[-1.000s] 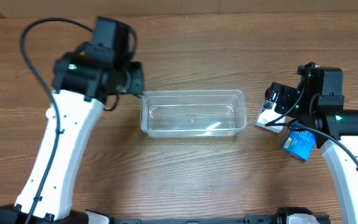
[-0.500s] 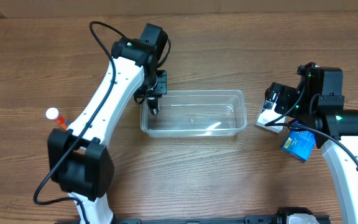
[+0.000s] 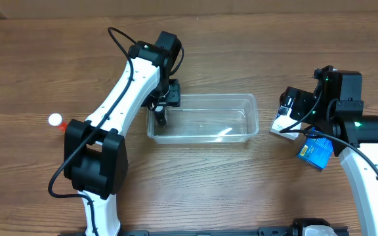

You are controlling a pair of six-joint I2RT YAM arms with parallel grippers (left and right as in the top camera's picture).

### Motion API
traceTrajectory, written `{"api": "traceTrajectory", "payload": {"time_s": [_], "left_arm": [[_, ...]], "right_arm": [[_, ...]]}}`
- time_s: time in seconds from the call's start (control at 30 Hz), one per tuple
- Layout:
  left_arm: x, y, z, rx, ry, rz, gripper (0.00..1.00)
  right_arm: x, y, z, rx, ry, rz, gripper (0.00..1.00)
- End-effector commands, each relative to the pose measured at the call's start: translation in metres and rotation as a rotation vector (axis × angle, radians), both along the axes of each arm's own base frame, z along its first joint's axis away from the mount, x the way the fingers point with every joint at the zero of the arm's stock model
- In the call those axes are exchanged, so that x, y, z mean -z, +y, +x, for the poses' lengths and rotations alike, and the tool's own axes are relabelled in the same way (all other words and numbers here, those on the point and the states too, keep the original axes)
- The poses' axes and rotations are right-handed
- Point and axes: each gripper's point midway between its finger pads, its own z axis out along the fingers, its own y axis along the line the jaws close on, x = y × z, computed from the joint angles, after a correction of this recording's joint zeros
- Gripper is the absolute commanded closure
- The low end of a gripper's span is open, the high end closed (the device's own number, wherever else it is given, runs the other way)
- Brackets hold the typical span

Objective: Pack container
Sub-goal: 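Carry the dark bottle into the container's left end and release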

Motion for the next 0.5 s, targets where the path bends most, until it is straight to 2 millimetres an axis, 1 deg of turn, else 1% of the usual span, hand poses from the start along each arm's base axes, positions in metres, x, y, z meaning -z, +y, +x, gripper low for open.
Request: {"api": "traceTrajectory", "payload": {"time_s": [0.0,0.07,0.13,0.17,0.27,0.3,0.33,0.37,0.4,0.43,0.47], "left_arm": [[-0.007,0.000,-0.007,0.006,0.019,0.011,0.33],[-0.018,0.000,-0.009,0.006,0.012,0.009,0.33],[-0.037,0.000,-0.007,0.008,-0.023,-0.005,0.33],[-0.051,-0.001,-0.005,0.009,-0.054,-0.017,0.33],[-0.104,0.002,-0.004,0.007,-0.174,-0.053,0.29],[-0.131,0.010,-0.007,-0.003,-0.235,-0.051,0.26],[-0.148,0.019,-0.010,-0.016,-0.275,-0.036,0.20],[-0.170,0.033,-0.014,-0.045,-0.333,-0.011,0.04],[-0.186,0.047,-0.018,-0.081,-0.375,0.008,0.00],[-0.209,0.071,-0.026,-0.144,-0.441,0.031,0.00],[-0.222,0.092,-0.032,-0.195,-0.476,0.050,0.00]], "right_arm": [[-0.016,0.000,0.006,0.002,-0.046,0.004,0.00],[-0.016,0.000,0.006,0.002,-0.046,0.004,0.00],[-0.016,0.000,0.006,0.002,-0.046,0.004,0.00],[-0.016,0.000,0.006,0.002,-0.046,0.004,0.00],[-0.016,0.000,0.006,0.002,-0.046,0.004,0.00],[-0.016,0.000,0.006,0.002,-0.046,0.004,0.00],[-0.016,0.000,0.006,0.002,-0.046,0.004,0.00],[-0.016,0.000,0.006,0.002,-0.046,0.004,0.00],[-0.016,0.000,0.006,0.002,-0.046,0.004,0.00],[-0.016,0.000,0.006,0.002,-0.046,0.004,0.00],[-0.016,0.000,0.006,0.002,-0.046,0.004,0.00]]}}
